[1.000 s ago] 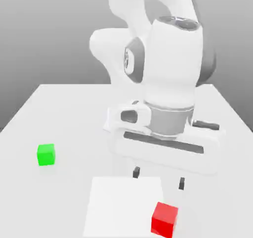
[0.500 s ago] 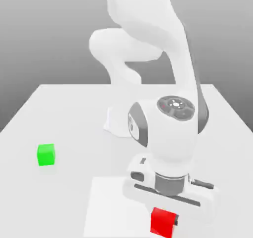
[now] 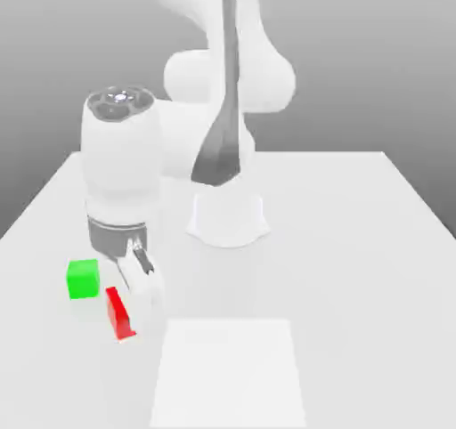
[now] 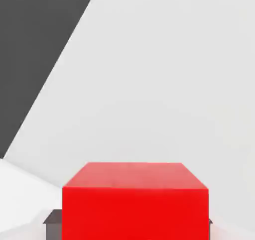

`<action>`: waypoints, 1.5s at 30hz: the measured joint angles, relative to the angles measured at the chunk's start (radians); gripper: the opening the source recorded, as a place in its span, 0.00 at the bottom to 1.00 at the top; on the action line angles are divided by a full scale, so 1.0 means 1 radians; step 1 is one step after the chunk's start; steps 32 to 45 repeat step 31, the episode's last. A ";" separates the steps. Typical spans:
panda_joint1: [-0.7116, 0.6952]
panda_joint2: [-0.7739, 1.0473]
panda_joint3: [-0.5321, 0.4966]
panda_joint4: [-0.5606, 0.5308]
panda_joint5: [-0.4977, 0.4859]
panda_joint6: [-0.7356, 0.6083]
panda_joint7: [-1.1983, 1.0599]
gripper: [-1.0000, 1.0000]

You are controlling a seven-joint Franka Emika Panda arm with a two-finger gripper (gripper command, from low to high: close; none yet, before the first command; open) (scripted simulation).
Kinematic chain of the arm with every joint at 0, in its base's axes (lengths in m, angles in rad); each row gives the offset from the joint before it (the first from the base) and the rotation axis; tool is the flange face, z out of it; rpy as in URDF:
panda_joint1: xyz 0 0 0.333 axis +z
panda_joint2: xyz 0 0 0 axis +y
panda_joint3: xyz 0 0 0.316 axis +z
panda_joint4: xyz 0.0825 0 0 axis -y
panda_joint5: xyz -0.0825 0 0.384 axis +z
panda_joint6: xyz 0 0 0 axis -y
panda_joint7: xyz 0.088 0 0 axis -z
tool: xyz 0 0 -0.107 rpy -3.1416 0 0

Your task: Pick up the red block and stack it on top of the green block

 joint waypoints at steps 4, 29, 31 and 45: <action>-0.107 -0.105 -0.072 -0.097 0.013 0.001 0.110 0.00; -0.258 -0.118 -0.173 -0.213 0.111 0.112 0.190 1.00; -0.275 -0.189 -0.163 -0.216 0.086 0.044 0.207 1.00; -0.275 -0.189 -0.163 -0.216 0.086 0.044 0.207 1.00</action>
